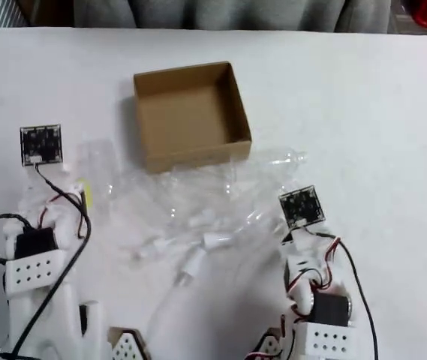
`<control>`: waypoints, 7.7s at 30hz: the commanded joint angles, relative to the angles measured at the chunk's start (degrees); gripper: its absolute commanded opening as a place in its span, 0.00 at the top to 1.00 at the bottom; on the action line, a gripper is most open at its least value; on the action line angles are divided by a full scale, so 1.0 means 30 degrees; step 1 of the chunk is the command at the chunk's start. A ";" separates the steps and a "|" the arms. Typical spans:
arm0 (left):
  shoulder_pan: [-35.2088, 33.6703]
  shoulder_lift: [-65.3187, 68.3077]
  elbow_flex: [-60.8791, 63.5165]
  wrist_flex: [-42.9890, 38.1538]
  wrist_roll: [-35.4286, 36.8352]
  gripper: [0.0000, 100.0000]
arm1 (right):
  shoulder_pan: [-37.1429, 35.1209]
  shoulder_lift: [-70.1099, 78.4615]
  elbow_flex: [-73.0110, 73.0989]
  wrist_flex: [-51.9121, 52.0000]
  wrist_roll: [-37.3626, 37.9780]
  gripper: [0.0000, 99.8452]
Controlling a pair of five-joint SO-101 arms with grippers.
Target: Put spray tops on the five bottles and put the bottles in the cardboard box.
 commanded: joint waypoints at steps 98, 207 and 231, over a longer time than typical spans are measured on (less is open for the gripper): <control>0.0659 0.0044 0.0440 -0.1963 -0.0908 0.84 | -0.4498 3.2542 -2.4527 0.0835 1.8081 0.98; 0.0601 0.0015 0.0703 -0.1934 -0.0938 0.84 | 1.3289 3.6586 -2.6901 0.1158 1.4418 0.69; 0.0630 0.0015 0.0703 -0.1846 -0.0938 0.84 | 1.3524 3.6615 -2.6901 0.2183 1.6498 0.79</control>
